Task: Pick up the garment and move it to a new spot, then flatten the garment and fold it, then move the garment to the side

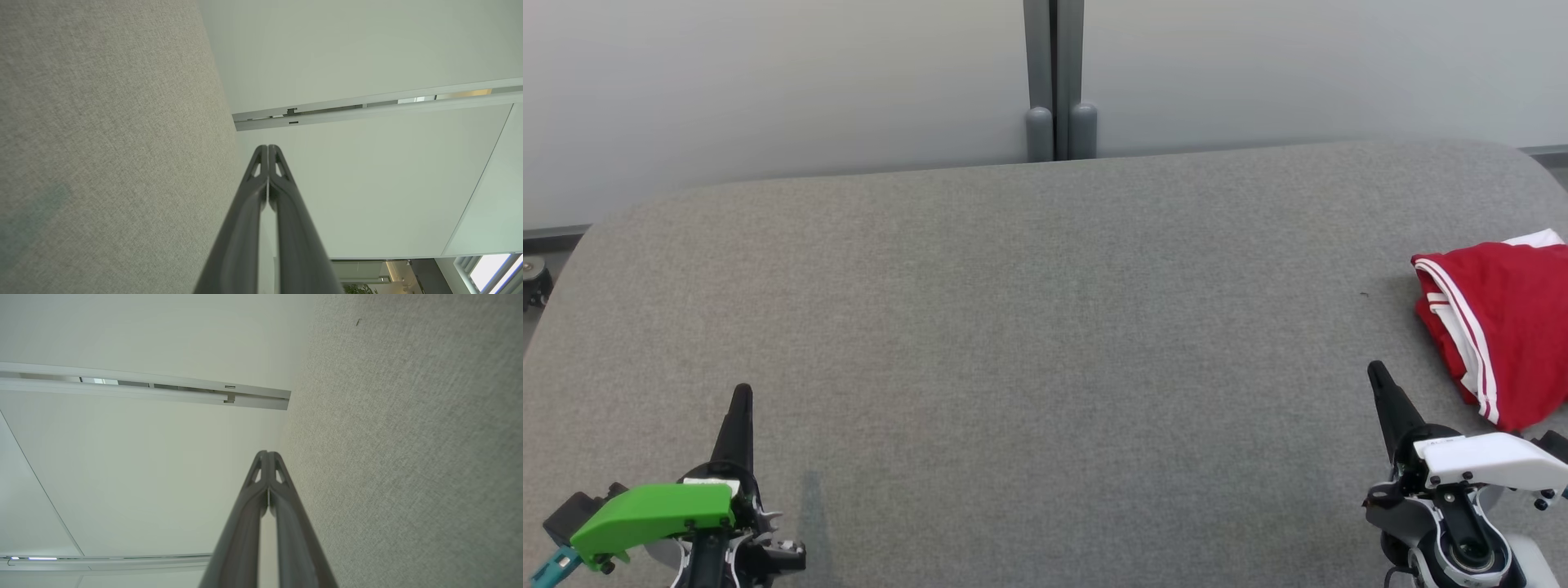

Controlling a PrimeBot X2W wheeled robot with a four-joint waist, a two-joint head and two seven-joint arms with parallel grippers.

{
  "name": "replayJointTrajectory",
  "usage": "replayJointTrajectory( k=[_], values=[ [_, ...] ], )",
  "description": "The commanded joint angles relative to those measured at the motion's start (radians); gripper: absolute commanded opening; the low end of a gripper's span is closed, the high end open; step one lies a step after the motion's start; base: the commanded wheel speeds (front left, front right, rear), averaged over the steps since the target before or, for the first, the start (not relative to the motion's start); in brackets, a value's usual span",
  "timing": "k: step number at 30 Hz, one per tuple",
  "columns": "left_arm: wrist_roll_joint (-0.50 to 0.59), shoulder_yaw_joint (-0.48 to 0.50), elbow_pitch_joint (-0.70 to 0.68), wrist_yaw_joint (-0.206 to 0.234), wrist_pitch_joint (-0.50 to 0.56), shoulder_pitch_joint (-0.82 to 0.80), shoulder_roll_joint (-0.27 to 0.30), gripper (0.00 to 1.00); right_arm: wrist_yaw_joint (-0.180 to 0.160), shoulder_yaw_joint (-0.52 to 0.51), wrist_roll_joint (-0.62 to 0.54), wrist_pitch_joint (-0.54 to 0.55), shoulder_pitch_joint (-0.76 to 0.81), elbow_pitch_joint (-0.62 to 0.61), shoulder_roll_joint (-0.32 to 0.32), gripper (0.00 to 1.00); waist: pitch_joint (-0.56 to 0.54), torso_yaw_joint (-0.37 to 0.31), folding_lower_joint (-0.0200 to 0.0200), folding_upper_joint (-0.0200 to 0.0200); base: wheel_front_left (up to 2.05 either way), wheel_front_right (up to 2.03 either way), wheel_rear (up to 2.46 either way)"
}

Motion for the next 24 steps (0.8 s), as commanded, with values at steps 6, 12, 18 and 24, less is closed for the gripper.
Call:
replayJointTrajectory(
  k=[6,12,18,24],
  values=[
    [-0.057,0.007,-0.01,0.002,0.015,-0.024,0.008,0.0,0.0,-0.006,0.059,0.018,0.012,-0.016,-0.006,0.0,-0.001,0.003,0.0,-0.0001,0.0,0.0,0.0],
    [-0.096,0.009,-0.014,0.003,0.025,-0.025,0.008,0.0,0.0,-0.008,0.1,0.027,0.019,-0.023,-0.006,0.0,-0.003,0.006,0.0,-0.0001,0.0,0.0,0.0],
    [-0.136,0.011,-0.018,0.004,0.036,-0.025,0.008,0.0,0.0,-0.011,0.141,0.038,0.023,-0.029,-0.006,0.0,-0.004,0.009,0.0,-0.0001,0.0,0.0,0.0],
    [-0.132,0.011,-0.017,0.004,0.037,-0.025,0.008,0.0,0.0,-0.011,0.138,0.039,0.023,-0.028,-0.007,0.0,-0.004,0.01,0.0,-0.0001,0.0,0.0,0.0]
  ],
)
